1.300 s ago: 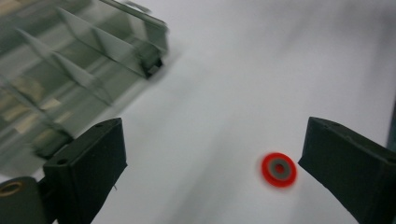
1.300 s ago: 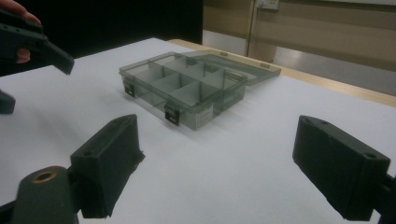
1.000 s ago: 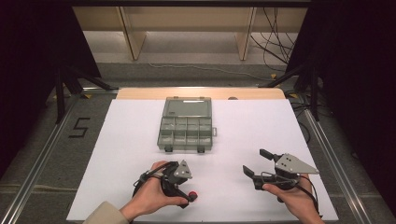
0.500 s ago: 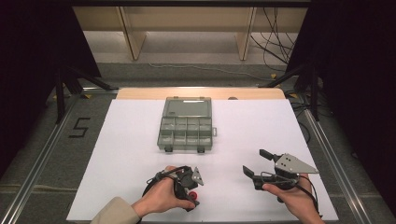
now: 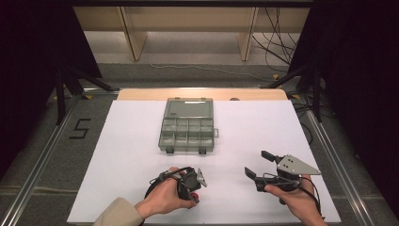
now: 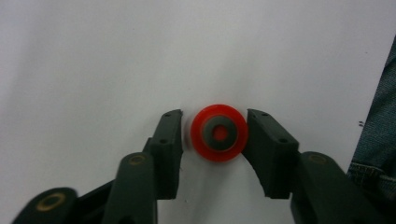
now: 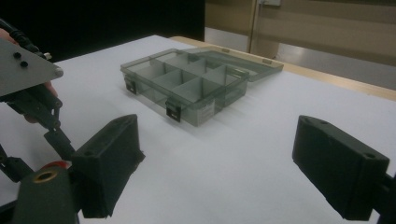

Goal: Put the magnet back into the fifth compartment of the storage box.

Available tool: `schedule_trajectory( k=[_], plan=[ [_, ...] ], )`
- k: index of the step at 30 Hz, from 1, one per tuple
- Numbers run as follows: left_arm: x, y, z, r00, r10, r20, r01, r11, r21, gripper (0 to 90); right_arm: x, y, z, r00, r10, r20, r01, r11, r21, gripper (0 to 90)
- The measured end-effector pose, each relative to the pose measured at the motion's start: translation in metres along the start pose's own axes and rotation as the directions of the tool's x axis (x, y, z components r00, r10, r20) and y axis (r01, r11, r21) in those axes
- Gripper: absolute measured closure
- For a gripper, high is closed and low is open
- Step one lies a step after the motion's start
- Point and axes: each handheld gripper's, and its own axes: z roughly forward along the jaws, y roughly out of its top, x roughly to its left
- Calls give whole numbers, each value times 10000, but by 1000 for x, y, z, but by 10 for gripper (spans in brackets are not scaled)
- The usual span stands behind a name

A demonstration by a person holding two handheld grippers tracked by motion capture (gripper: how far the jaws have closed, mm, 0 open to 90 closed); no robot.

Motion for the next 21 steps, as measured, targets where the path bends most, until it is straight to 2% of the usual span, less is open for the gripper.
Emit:
schedule_trajectory(
  k=[2, 3, 5, 7, 8, 13, 16, 21],
  plan=[
    [-1, 0, 0, 10000, -44, -27, 44, 10000, 15, 622, -1, 0, 0, 9999, -117, 35, 118, 9999, -64, 158],
    [-1, 0, 0, 10000, -51, -52, 51, 10000, 16, 623, 0, 0, 0, 10000, 79, -35, -79, 10000, 21, 158],
    [-1, 0, 0, 9999, -126, -35, 126, 9999, 8, 626, 0, 0, 0, 10000, 82, -38, -82, 10000, 27, 158],
    [-1, 0, 0, 9999, -152, -6, 152, 9999, 25, 628, -1, 0, 1, 9999, -162, 48, 163, 9998, -116, 158],
    [0, 0, -1, 9999, -142, 16, 142, 9999, 54, 628, 0, 0, 0, 10000, 78, -54, -78, 10000, 14, 158],
    [1, 0, -2, 9994, -335, 131, 336, 9994, -34, 629, 0, 0, 0, 10000, -2, -16, 2, 10000, -62, 159],
    [1, 0, -5, 9993, -367, 111, 368, 9993, -110, 630, 0, 0, -1, 10000, -7, 21, 6, 10000, 51, 159],
    [3, 1, -10, 9994, -342, 103, 344, 9992, -204, 630, 0, 0, 0, 10000, -7, 10, 7, 10000, -72, 159]
  ],
)
